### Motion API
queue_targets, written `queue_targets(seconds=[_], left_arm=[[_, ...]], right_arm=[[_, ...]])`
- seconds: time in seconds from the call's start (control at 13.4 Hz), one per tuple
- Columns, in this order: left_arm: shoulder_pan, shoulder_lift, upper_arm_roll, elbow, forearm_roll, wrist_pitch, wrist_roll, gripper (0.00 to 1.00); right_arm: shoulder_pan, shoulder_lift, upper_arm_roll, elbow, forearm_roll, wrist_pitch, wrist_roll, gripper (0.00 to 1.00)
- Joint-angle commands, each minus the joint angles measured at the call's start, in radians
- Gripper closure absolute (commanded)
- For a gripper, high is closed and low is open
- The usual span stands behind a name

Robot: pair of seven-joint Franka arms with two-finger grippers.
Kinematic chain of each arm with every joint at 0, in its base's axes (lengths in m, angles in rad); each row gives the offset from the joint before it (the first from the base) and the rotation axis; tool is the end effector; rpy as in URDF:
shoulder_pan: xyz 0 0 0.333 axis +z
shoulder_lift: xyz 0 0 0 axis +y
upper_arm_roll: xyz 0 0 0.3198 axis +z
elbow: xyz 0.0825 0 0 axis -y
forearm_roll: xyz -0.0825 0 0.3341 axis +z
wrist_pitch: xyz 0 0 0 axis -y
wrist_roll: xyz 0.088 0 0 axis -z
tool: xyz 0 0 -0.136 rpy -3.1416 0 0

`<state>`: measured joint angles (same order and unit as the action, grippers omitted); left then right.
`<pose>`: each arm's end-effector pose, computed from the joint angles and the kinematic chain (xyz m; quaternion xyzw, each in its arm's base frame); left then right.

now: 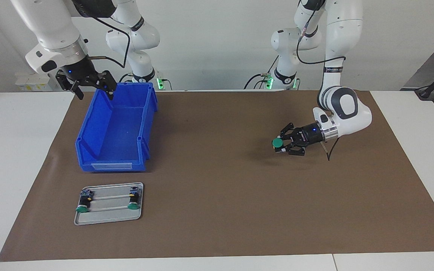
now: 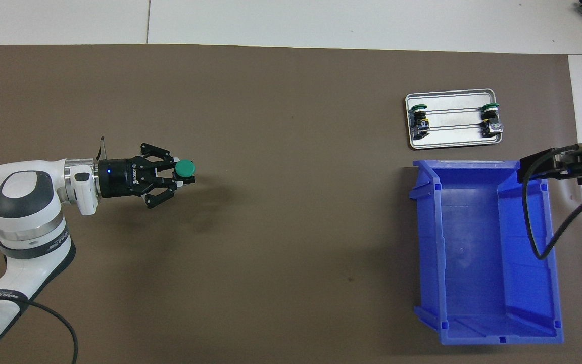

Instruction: Place and press button with both arms

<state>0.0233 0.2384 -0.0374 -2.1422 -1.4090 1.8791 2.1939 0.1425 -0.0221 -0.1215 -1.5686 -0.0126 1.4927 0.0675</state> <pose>0.5188 -0.1083 0.3382 0.6373 -0.5025 0.4018 0.4242 0.4880 0.0077 0.6045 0.9993 -0.0235 -0.0267 0.0061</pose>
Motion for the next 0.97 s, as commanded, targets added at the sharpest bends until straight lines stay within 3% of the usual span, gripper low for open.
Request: queue_targets(seconds=[0.0,0.15,0.37,0.52,0.89], left_arm=[[-0.014,0.007,-0.003,-0.025,-0.089,-0.005,0.056,0.97],[-0.069,0.024,-0.003,-0.024,-0.172,0.041,0.091,0.97],[-0.079,0.047,-0.004,-0.025,-0.205,0.040,0.147,0.97],[-0.075,0.168,-0.003,-0.021,-0.270,-0.015,0.335,0.98],[-0.069,0.186,-0.004,-0.021,-0.362,-0.116,0.345,1.00]], right_arm=[[0.000,-0.006,-0.007,-0.010,0.023,0.009,-0.023,0.00],[0.000,-0.006,-0.007,-0.010,0.023,0.009,-0.021,0.00],[0.000,-0.006,-0.007,-0.010,0.023,0.009,-0.023,0.00],[0.000,-0.006,-0.009,-0.010,0.023,0.009,-0.023,0.00],[0.000,-0.006,-0.007,-0.008,0.023,0.009,-0.023,0.00]])
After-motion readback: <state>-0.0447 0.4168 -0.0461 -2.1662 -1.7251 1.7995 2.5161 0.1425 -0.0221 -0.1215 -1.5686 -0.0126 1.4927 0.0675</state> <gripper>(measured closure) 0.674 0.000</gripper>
